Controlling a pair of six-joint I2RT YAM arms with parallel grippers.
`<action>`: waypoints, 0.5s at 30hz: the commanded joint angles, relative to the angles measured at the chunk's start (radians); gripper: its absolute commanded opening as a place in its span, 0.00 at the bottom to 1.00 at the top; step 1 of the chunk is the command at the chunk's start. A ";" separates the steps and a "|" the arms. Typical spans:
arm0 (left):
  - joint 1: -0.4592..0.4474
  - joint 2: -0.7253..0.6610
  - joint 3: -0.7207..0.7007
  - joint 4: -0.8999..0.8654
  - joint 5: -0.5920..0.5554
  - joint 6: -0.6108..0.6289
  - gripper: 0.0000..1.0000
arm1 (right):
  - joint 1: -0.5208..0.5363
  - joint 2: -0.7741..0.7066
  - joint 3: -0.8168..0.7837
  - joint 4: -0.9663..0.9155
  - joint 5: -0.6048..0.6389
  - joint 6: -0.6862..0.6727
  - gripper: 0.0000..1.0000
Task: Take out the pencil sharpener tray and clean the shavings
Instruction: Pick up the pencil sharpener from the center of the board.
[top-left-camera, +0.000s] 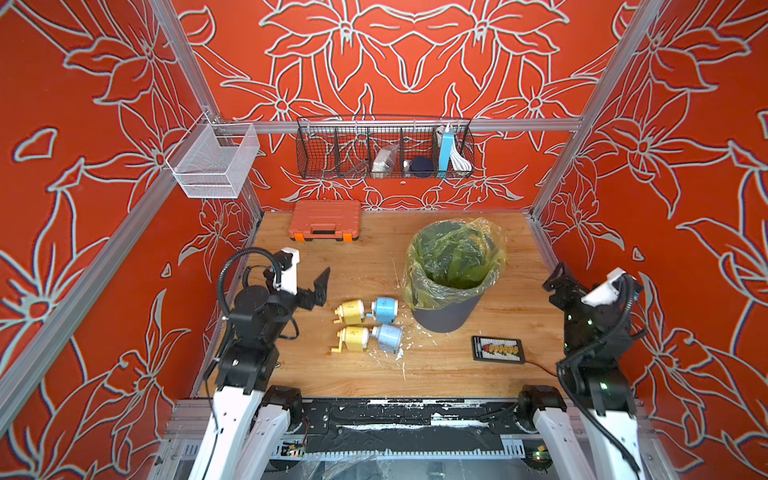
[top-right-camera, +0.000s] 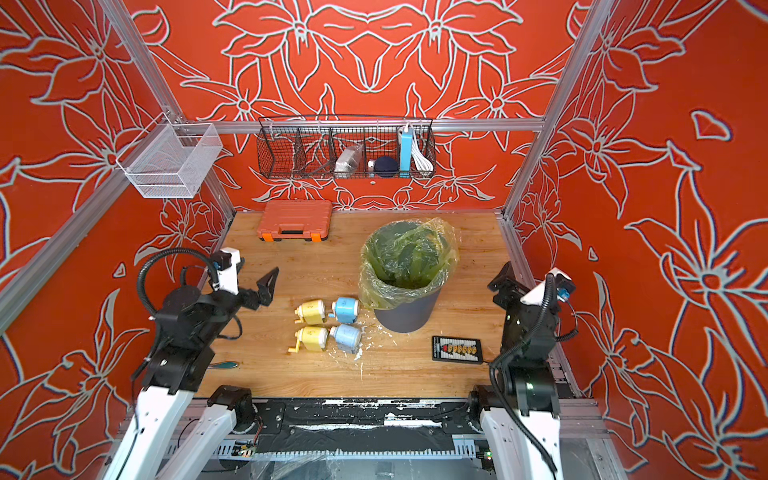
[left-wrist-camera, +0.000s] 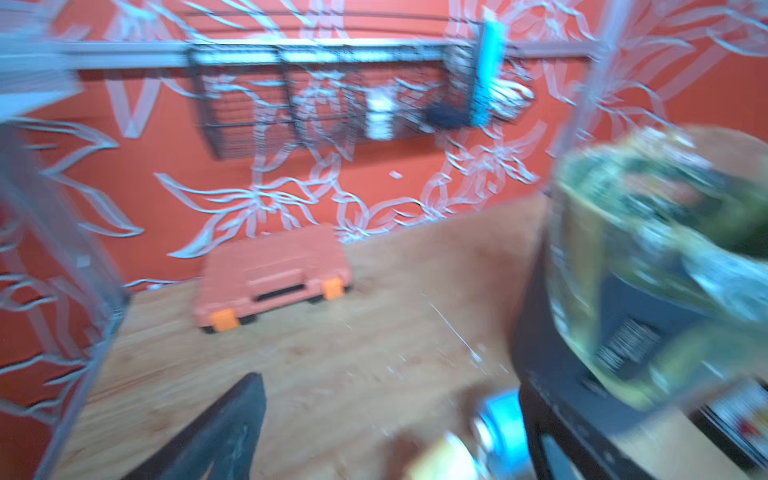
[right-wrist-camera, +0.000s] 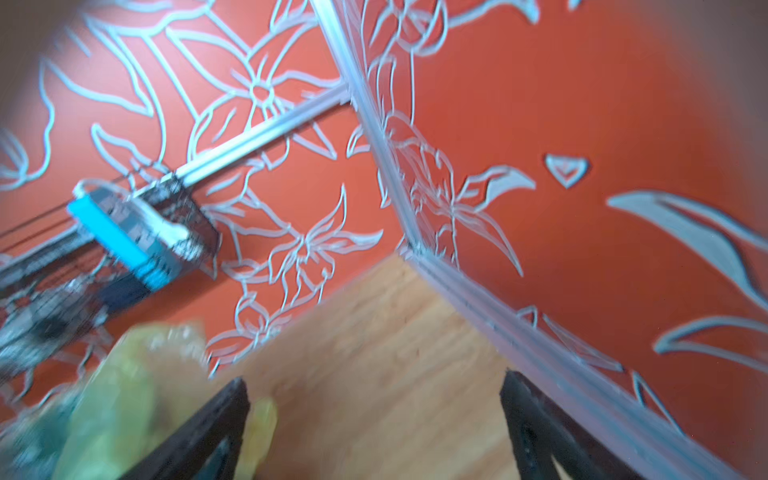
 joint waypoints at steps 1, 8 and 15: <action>-0.073 0.012 0.042 -0.474 0.241 0.160 0.94 | -0.001 -0.061 0.057 -0.548 -0.217 0.100 0.97; -0.231 0.115 0.166 -0.654 0.264 0.467 0.92 | 0.002 0.045 0.149 -0.794 -0.530 0.080 0.96; -0.413 0.316 0.179 -0.617 0.222 0.644 0.88 | 0.002 0.181 0.231 -0.898 -0.614 -0.012 0.89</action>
